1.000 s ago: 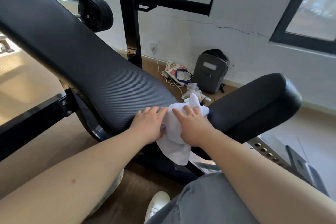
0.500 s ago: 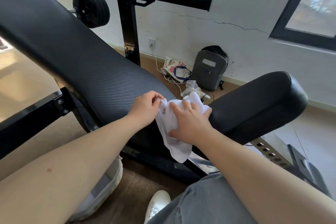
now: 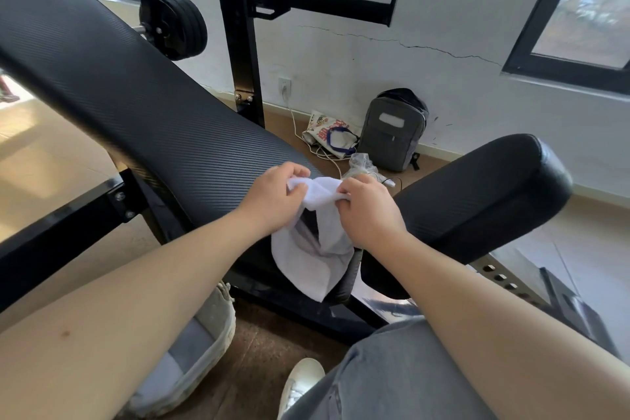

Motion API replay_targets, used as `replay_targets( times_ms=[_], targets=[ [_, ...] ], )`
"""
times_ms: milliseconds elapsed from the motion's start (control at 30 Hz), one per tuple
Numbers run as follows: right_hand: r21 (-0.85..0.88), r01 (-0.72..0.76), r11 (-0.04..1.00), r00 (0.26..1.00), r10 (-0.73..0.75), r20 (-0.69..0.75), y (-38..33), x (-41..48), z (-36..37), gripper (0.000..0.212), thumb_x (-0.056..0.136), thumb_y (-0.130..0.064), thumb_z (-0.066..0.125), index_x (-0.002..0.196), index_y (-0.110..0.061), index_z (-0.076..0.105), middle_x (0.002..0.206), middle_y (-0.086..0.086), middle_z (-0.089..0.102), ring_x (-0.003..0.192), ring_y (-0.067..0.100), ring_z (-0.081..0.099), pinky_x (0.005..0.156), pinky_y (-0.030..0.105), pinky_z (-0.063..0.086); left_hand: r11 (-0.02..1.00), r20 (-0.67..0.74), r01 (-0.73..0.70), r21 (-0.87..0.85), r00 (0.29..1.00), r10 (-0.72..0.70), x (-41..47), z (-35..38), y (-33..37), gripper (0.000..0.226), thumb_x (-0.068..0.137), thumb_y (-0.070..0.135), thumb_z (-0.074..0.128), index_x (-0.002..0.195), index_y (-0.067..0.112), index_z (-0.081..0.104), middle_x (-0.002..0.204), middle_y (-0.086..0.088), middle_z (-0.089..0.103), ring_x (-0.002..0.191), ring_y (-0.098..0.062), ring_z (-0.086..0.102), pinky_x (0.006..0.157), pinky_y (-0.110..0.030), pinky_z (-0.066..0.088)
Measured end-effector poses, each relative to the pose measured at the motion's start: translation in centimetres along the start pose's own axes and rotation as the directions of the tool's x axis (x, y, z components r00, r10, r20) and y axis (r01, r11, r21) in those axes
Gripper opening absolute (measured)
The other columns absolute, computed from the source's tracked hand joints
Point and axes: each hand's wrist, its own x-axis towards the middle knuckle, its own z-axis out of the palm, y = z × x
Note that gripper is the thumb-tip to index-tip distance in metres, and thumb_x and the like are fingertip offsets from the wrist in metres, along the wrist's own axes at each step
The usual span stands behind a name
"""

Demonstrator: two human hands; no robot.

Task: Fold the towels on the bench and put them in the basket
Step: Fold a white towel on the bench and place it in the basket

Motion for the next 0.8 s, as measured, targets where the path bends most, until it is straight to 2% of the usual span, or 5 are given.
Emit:
replay_targets(
  times_ms=[233, 333, 400, 467, 800],
  targets=[
    [0.266, 0.057, 0.962, 0.972, 0.007, -0.235, -1.5, 1.1, -3.1, 0.024, 0.093, -0.011, 0.052, 0.105, -0.018, 0.071, 0.101, -0.002, 0.066, 0.094, 0.015, 0.056, 0.076, 0.028, 0.041, 0.992, 0.232, -0.071, 0.104, 0.972, 0.046, -1.9, 1.0, 0.0, 0.072, 0.082, 0.028, 0.072, 0.147, 0.035, 0.039, 0.128, -0.002, 0.045, 0.114, -0.020, 0.050, 0.094, -0.033, 0.043],
    [0.323, 0.105, 0.940, 0.936, 0.017, -0.351, -2.1, 2.1, -4.7, 0.025, 0.093, -0.011, 0.053, 0.106, -0.020, 0.073, 0.099, -0.004, 0.065, 0.092, 0.013, 0.056, 0.077, 0.025, 0.039, 0.996, 0.125, -0.051, 0.075, 0.991, 0.041, -1.3, 0.8, -0.2, 0.049, 0.085, 0.019, 0.061, 0.133, 0.027, 0.053, 0.116, -0.004, 0.058, 0.108, -0.023, 0.054, 0.084, -0.032, 0.043],
    [0.330, 0.081, 0.941, 0.947, 0.031, -0.320, -2.0, 2.7, -5.1, 0.024, 0.094, -0.012, 0.053, 0.105, -0.021, 0.073, 0.094, -0.008, 0.065, 0.090, 0.013, 0.058, 0.073, 0.025, 0.040, 0.994, 0.042, -0.014, 0.111, 0.999, 0.009, -1.0, 0.4, -0.2, 0.015, 0.092, 0.016, 0.052, 0.099, 0.025, 0.062, 0.097, 0.001, 0.064, 0.096, -0.023, 0.059, 0.071, -0.030, 0.039],
    [0.327, 0.034, 0.944, 0.969, 0.049, -0.243, -1.6, 3.0, -5.0, 0.025, 0.095, -0.013, 0.054, 0.104, -0.022, 0.074, 0.092, -0.008, 0.068, 0.089, 0.014, 0.061, 0.069, 0.025, 0.043, 0.998, -0.053, 0.017, 0.068, 0.999, -0.013, -0.8, -0.2, 0.0, 0.023, 0.094, 0.012, 0.048, 0.082, 0.024, 0.063, 0.087, -0.001, 0.067, 0.088, -0.026, 0.062, 0.066, -0.032, 0.038],
    [0.350, 0.148, 0.925, 0.899, 0.022, -0.437, -3.0, 5.0, -7.8, 0.021, 0.097, -0.018, 0.055, 0.105, -0.025, 0.073, 0.096, -0.008, 0.066, 0.083, 0.010, 0.059, 0.073, 0.021, 0.043, 0.992, -0.190, -0.006, -0.124, 0.982, -0.018, 0.4, -2.0, 2.5, 0.017, 0.097, 0.016, 0.051, 0.099, 0.025, 0.065, 0.088, 0.013, 0.066, 0.083, -0.007, 0.060, 0.067, -0.024, 0.048]
  ],
)
